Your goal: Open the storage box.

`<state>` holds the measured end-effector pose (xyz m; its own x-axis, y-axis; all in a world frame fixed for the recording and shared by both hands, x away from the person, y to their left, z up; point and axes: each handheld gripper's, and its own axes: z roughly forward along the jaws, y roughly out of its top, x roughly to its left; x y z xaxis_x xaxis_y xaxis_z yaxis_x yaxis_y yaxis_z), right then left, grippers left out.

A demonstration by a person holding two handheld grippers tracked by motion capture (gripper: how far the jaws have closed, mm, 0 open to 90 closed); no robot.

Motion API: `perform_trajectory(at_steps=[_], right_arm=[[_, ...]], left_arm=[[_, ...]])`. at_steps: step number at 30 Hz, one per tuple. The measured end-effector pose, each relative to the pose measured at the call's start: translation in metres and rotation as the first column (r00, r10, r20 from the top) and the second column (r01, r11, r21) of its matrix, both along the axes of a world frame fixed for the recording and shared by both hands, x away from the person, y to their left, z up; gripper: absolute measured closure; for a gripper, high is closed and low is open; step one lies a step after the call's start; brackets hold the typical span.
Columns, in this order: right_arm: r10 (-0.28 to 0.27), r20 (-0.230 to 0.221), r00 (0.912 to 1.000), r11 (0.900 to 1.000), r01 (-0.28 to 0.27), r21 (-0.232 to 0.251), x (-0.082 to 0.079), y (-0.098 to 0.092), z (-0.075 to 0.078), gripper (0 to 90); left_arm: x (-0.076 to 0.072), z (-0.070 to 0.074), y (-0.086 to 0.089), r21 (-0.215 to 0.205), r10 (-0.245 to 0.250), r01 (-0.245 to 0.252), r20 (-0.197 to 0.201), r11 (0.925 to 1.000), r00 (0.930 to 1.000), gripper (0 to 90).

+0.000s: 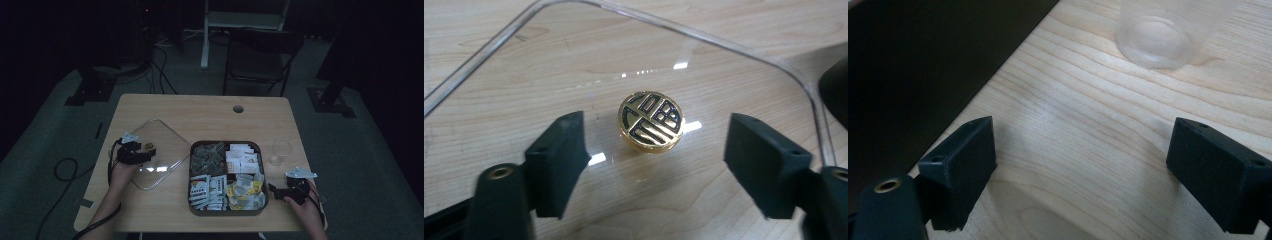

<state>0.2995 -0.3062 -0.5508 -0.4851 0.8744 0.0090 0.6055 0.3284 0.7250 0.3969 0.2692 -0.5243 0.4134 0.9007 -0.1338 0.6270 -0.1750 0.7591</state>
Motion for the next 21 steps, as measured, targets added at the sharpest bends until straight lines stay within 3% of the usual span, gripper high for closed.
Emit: perform_trajectory(at_steps=[1,8,11,14,17,21], right_arm=[[0.000,0.000,1.0000,1.000,0.000,0.000,0.000,0.000,0.000,11.7],[0.000,0.000,1.0000,1.000,0.000,0.000,0.000,0.000,0.000,11.7],[0.000,0.000,1.0000,1.000,0.000,0.000,0.000,0.000,0.000,11.7],[0.000,0.000,1.0000,1.000,0.000,0.000,0.000,0.000,0.000,11.7],[0.000,0.000,1.0000,1.000,0.000,0.000,0.000,0.000,0.000,11.7],[0.000,0.000,1.0000,1.000,0.000,0.000,0.000,0.000,0.000,11.7]], left_arm=[[-0.001,0.000,0.000,0.004,0.002,-0.002,0.002,1.0000,1.0000,17.9],[-0.011,0.003,-0.002,-0.010,-0.060,0.060,0.014,0.9982,0.9981,10.2],[-0.015,0.005,-0.005,-0.013,-0.073,0.073,0.007,0.9973,0.9973,0.3],[-0.020,0.007,-0.010,-0.008,-0.113,0.113,0.009,0.9936,0.9936,0.3],[-0.025,0.007,-0.016,-0.001,-0.170,0.170,0.017,0.9855,0.9854,0.3],[-0.030,0.007,-0.020,0.004,-0.184,0.184,0.029,0.9829,0.9824,0.3]])
